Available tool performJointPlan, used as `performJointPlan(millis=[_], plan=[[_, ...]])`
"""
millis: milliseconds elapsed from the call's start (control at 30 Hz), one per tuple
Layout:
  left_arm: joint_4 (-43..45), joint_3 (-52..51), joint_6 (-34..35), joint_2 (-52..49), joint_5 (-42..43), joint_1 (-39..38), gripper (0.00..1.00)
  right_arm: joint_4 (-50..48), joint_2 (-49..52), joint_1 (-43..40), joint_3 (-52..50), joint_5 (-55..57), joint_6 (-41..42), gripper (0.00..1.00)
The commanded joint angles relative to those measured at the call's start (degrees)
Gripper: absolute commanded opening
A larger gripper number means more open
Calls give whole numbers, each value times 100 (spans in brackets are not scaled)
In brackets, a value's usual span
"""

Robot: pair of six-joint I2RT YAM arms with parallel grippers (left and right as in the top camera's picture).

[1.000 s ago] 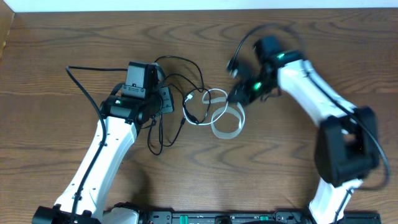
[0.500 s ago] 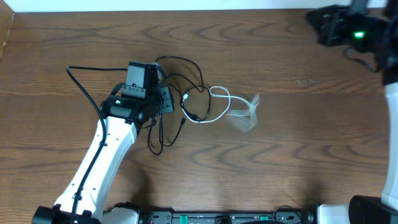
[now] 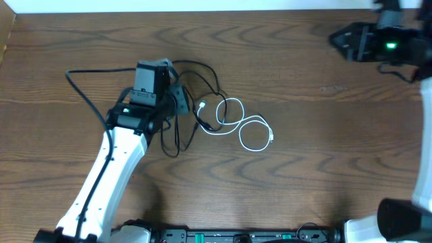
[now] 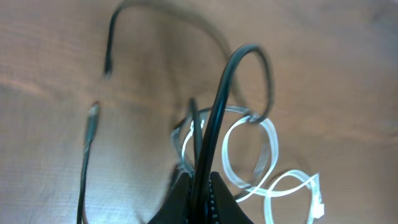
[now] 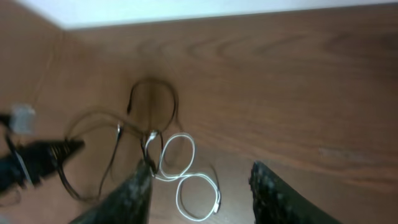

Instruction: Untangle cables

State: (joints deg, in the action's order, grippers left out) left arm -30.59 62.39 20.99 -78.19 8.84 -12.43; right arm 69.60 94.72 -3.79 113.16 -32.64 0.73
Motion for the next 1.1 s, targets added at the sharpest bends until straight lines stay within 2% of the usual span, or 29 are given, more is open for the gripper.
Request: performJointPlan(millis=[0,100,433,533,600,800,900,933,1000,1067], plan=[[162,564,494,496,-55,26,7,203,409,422,39,-44,-566,54],[166,704,852,673,-52,26,7,409,769,750,39,87,-811,52],[361,927,846,1261,-155,26,7,861,2063,1447,39,240,-1370,53],[109,927,850,1231,-317,26,7,848,2387,1681,39,284,-1469,53],[-168,927,848,1187,-496,26,7,850,2583,1860,39,409,-1840,56],[-1054,927,824,1014,-647,424,8,732,3141,2468,39,1349,-2188,58],[-1281,925,820,920,-568,546,7,568,3373,2680,39,1711,-1327,57],[-1357,925,734,837,-494,549,7,461,3497,2767,39,1840,-468,54],[-1425,920,728,721,-481,551,7,431,3595,2879,37,1886,328,49],[-1460,920,723,619,-481,551,7,433,3661,3023,37,2177,1163,49]])
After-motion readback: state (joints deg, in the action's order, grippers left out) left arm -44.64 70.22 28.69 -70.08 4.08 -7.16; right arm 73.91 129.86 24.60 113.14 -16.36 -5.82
